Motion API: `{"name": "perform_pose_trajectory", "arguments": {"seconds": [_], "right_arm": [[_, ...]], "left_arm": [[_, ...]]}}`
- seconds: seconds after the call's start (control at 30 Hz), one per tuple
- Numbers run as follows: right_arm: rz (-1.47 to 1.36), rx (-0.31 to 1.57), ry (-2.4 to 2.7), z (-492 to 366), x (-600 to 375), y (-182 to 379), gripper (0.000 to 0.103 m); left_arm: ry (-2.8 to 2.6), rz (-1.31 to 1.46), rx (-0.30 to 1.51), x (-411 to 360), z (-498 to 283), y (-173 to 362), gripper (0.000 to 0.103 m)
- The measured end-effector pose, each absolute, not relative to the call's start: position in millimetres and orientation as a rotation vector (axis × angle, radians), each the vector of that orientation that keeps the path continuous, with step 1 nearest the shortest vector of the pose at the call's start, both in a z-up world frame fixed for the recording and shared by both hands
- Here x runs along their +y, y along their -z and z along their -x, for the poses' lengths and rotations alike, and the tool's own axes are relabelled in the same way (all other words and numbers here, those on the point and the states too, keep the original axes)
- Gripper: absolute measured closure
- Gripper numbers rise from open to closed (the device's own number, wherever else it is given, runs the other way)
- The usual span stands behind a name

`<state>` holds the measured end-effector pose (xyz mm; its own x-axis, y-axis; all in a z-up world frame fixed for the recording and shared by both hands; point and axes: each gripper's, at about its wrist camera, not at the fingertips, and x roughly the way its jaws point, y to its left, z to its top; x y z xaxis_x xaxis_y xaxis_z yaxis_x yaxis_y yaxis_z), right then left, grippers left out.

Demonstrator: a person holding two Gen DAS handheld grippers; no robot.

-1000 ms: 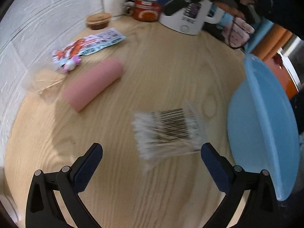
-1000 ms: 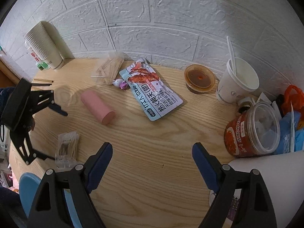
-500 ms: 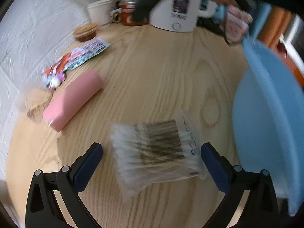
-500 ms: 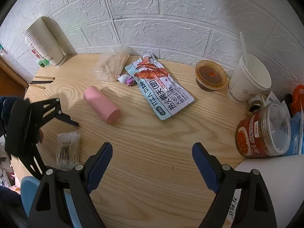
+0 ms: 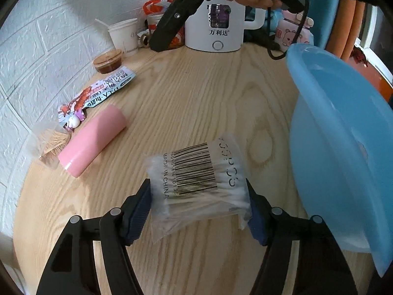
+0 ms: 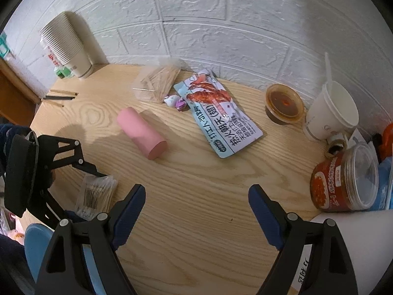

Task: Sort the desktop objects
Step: 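Grasp the cotton swab bag with the left tool and lift it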

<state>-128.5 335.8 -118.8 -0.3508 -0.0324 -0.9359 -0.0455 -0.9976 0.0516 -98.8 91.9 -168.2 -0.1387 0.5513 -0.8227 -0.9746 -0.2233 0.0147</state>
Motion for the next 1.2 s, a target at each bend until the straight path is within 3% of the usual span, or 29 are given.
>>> {"name": "perform_pose_trajectory", "arguments": {"seconds": [0.5, 1.0, 1.2], "right_arm": [[1.883, -0.203, -2.701, 163, 290, 126, 0.016], [2.069, -0.37, -2.727, 214, 242, 167, 0.016], [2.066, -0.356, -2.741, 222, 244, 177, 0.016]], "left_arm": [[-1.826, 0.906, 0.589, 45, 119, 147, 0.037], [-2.266, 1.086, 0.258, -19, 130, 126, 0.037], [-2.377, 1.185, 0.133, -25, 134, 120, 0.037]]}}
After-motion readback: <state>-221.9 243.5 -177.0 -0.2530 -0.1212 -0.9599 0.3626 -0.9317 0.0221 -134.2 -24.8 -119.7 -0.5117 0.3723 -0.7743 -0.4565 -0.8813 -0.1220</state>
